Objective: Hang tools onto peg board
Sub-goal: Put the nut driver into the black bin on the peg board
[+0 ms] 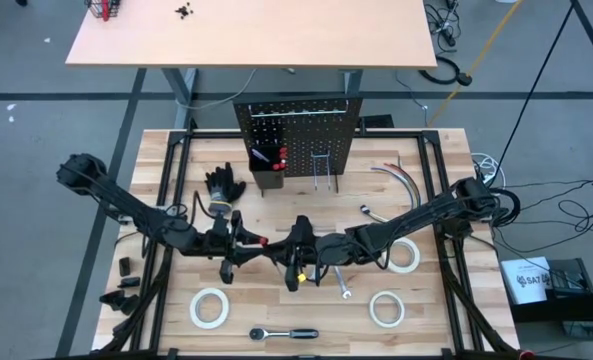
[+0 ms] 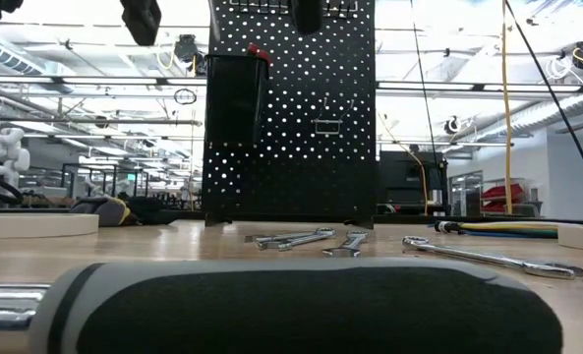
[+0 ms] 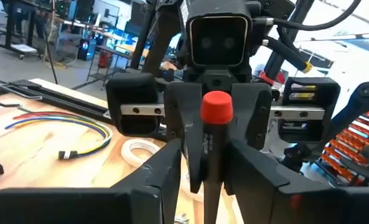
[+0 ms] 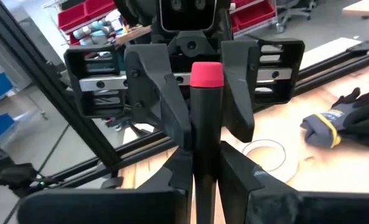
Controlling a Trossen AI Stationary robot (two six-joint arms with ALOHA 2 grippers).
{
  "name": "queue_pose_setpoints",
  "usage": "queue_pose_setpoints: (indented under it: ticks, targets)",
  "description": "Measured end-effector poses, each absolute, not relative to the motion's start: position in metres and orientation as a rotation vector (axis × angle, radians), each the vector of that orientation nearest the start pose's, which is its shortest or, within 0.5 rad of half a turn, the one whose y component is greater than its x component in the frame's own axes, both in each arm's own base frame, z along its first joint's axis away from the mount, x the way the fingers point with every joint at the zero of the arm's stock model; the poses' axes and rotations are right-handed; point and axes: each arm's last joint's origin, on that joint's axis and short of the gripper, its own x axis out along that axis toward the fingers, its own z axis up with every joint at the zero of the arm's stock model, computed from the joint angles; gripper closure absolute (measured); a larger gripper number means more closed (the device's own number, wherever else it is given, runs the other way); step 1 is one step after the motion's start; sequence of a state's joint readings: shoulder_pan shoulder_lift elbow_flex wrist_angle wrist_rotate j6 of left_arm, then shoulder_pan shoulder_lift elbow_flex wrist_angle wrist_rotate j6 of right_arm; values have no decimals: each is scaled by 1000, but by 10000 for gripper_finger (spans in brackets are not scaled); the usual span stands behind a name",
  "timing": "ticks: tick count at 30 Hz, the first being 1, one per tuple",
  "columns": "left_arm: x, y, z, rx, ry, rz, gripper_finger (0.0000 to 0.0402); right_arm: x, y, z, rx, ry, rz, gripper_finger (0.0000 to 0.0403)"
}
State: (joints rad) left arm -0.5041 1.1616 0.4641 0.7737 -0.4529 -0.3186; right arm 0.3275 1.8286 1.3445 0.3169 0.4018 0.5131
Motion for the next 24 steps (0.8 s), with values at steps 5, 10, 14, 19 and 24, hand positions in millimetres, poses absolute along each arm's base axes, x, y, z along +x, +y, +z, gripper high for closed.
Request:
queue_pose_setpoints:
  ticks: [5, 10, 14, 19, 24]
  targets:
    - [201, -96, 249, -321, -28, -49, 269, 405, 120, 289, 431, 105, -149, 365]
    - [180, -84, 247, -306, 114, -4, 268, 400, 106, 312, 406, 11, -179, 365]
    - [168, -78, 247, -370, 175, 25, 268, 403, 91, 320, 333, -89, -276, 365]
    - [169, -78, 243, -402, 209, 40, 267, 406, 58, 337, 270, -240, -357, 365]
    - [172, -80, 241, -400, 209, 45, 267, 406, 32, 349, 193, -365, -414, 365]
